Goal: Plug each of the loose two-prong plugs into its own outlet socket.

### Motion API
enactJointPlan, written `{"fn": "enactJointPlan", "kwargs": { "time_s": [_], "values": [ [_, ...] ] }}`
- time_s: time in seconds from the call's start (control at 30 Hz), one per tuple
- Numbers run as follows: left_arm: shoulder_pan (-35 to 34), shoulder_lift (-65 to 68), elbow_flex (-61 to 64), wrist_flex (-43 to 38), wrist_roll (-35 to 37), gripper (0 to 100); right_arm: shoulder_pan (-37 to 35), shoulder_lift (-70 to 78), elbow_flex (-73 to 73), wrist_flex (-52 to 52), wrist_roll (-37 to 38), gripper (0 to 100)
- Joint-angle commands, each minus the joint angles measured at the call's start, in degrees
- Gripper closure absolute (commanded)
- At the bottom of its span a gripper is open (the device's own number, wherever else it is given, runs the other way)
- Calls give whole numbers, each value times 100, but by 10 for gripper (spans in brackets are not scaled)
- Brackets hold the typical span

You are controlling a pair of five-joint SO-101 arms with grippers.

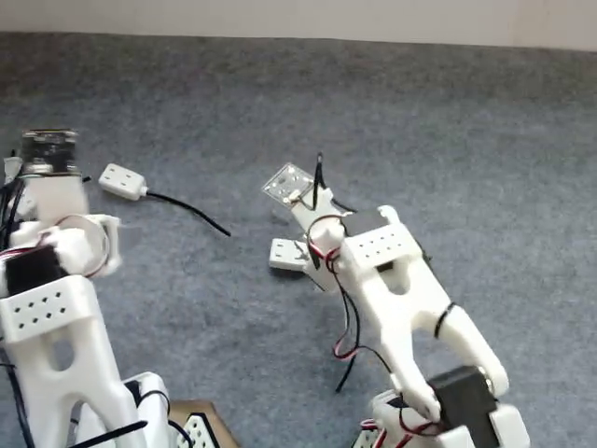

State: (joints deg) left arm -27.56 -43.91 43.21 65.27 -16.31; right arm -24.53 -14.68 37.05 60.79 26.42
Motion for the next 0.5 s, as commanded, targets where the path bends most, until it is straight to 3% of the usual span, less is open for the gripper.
{"fn": "enactJointPlan", "kwargs": {
  "time_s": [0.0, 0.2, 0.47],
  "values": [
    [664, -4, 101, 360, -308, 659, 57, -813, 233, -497, -158, 991],
    [1525, -22, 611, 686, -730, 659, -576, -2501, 1499, -1851, -747, 991],
    [1701, -31, 919, -519, -105, 659, -1112, -3336, 2193, -2299, -835, 991]
  ]
}}
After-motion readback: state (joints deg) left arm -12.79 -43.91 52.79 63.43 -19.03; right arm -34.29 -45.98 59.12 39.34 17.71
